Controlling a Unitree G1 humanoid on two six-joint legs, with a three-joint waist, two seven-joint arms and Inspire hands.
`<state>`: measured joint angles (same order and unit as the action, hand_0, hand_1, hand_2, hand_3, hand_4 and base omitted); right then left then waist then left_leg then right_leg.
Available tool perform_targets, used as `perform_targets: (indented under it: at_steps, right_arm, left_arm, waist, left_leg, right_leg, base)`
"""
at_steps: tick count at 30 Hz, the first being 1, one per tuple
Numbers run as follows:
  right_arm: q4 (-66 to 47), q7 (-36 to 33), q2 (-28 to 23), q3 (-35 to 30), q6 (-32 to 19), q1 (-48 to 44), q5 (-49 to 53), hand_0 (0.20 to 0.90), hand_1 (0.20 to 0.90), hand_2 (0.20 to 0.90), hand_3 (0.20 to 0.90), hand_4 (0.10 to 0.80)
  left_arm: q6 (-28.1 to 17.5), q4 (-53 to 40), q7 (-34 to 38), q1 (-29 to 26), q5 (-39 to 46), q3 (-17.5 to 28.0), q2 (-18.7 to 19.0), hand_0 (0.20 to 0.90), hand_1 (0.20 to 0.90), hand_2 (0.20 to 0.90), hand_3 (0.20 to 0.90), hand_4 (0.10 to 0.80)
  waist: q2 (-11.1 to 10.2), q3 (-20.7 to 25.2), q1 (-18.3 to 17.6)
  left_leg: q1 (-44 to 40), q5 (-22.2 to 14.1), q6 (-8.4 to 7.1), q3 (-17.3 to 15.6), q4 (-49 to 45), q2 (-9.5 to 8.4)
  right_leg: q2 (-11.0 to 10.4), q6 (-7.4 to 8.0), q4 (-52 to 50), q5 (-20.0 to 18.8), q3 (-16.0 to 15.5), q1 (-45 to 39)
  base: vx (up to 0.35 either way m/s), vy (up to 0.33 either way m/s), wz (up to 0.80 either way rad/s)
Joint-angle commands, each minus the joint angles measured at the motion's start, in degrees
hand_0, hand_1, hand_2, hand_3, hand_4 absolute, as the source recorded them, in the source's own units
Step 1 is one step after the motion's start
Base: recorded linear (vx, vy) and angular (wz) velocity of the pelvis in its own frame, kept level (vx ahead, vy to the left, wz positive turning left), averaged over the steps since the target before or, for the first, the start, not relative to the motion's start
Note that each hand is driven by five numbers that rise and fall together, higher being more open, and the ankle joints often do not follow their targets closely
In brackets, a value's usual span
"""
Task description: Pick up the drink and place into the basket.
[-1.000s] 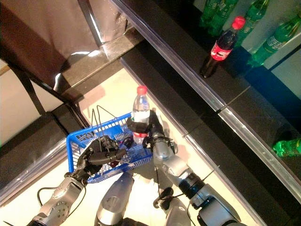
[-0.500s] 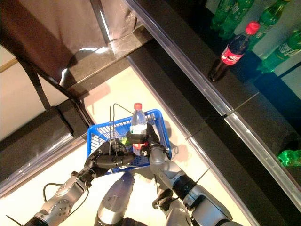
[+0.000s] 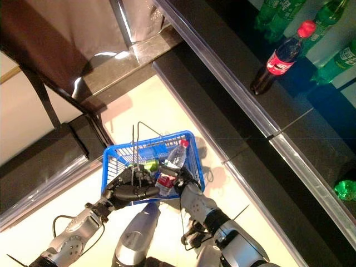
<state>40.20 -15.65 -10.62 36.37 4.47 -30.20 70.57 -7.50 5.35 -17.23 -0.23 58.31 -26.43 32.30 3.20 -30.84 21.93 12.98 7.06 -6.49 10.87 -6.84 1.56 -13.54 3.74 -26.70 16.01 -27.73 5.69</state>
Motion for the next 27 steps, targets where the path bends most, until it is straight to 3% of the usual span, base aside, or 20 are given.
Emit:
perform_targets:
  at_steps: [1,14,20,27]
  right_arm:
    - [-1.9,6.6,8.1,0.9,0.3,-3.1,4.7,0.3,0.3,0.3,0.2,0.1]
    - [1.3,9.1,8.8,-0.3,4.6,-4.4,13.2,0.3,0.3,0.3,0.2,0.1]
    - [13.3,6.1,6.5,-8.7,6.3,-12.1,14.8,0.3,0.3,0.3,0.2,0.1]
    - [24.0,3.1,4.8,-15.3,9.2,-18.3,14.7,0.3,0.3,0.3,0.2,0.1]
  left_arm:
    - [-12.2,-22.3,-12.8,-8.6,2.4,2.5,-3.6,0.3,0.3,0.3,0.2,0.1]
    - [-12.4,-23.5,-15.6,-9.0,3.7,1.1,-2.8,0.3,0.3,0.3,0.2,0.1]
    - [-7.9,-27.7,-21.8,-12.0,9.6,0.8,-1.9,0.3,0.3,0.3,0.2,0.1]
    - [-4.6,-29.7,-19.8,-15.4,11.8,1.2,-1.9,0.3,0.3,0.3,0.2,0.1]
  waist:
    - [1.4,4.8,0.1]
    - [1.9,4.6,0.2]
    - [2.6,4.3,1.5]
    - [3.0,3.7,2.2]
  left_leg:
    - [-1.2,-3.2,4.01,1.5,0.3,-4.21]
    - [-0.7,-2.9,4.65,1.3,1.0,-4.53]
    - [0.1,-3.1,5.17,2.1,-0.1,-5.43]
    - [0.5,-3.5,5.56,2.1,-0.9,-5.94]
  right_leg:
    - [3.9,-2.94,6.2,-7.6,0.8,-0.4]
    - [3.6,-2.45,6.3,-8.6,1.2,0.9]
    - [2.3,-2.18,4.9,-9.2,0.1,1.6]
    - [1.2,-1.45,3.4,-9.6,-0.5,2.4]
  base:
    - [0.0,0.0,0.0]
    - [0.003,0.002,0.0]
    - [0.027,0.001,0.05]
    - [0.043,0.005,0.06]
